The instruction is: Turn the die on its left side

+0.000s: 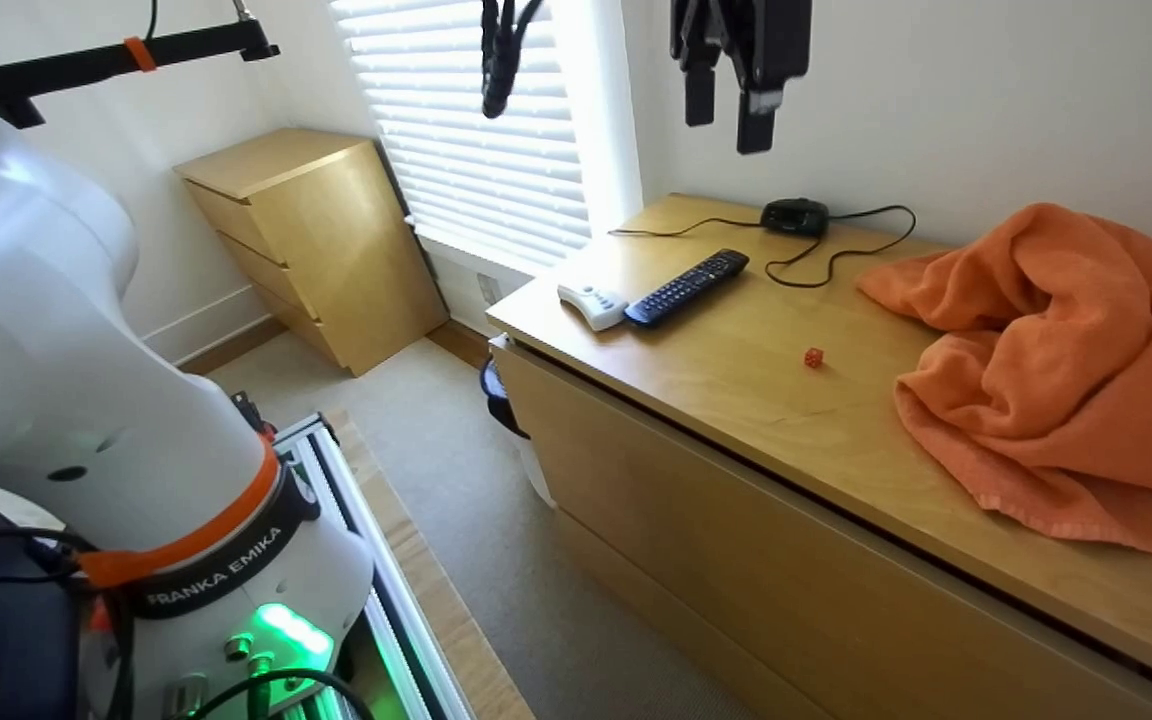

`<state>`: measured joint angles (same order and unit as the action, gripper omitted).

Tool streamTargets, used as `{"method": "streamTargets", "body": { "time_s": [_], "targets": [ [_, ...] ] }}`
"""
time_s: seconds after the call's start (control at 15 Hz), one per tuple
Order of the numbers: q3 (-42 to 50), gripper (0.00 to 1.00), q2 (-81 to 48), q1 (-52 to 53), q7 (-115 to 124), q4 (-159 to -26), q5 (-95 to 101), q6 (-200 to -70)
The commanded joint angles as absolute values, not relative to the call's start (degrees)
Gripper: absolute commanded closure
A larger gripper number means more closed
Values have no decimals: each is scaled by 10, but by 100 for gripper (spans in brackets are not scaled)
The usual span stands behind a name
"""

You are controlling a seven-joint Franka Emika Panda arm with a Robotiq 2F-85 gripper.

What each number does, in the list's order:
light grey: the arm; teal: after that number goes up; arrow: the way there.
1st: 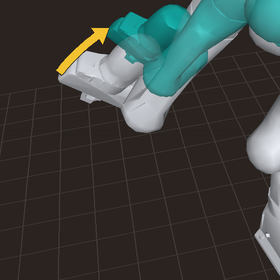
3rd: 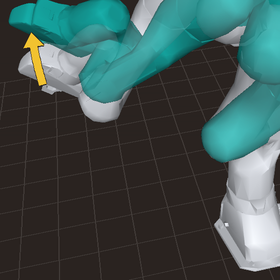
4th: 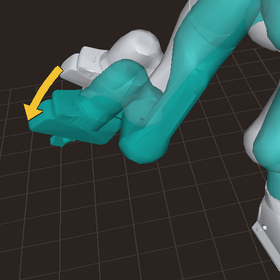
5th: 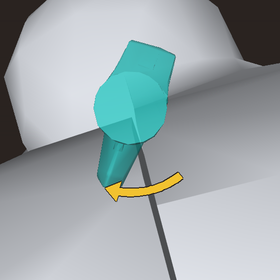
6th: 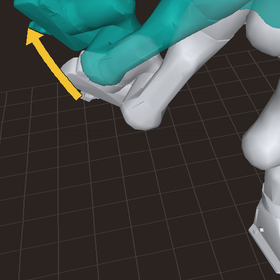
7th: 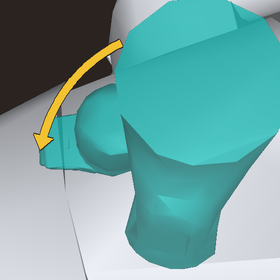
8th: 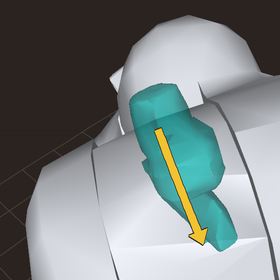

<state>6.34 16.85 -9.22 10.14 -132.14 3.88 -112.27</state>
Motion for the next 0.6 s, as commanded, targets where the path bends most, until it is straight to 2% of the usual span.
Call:
{"method": "streamTargets", "body": {
  "time_s": [0.0,0.53],
  "targets": [
    [97,0,95,-100,109,-1303,-44,-1158],
    [131,0,-71,-125,119,-1256,-247,-1207]
  ]
}}
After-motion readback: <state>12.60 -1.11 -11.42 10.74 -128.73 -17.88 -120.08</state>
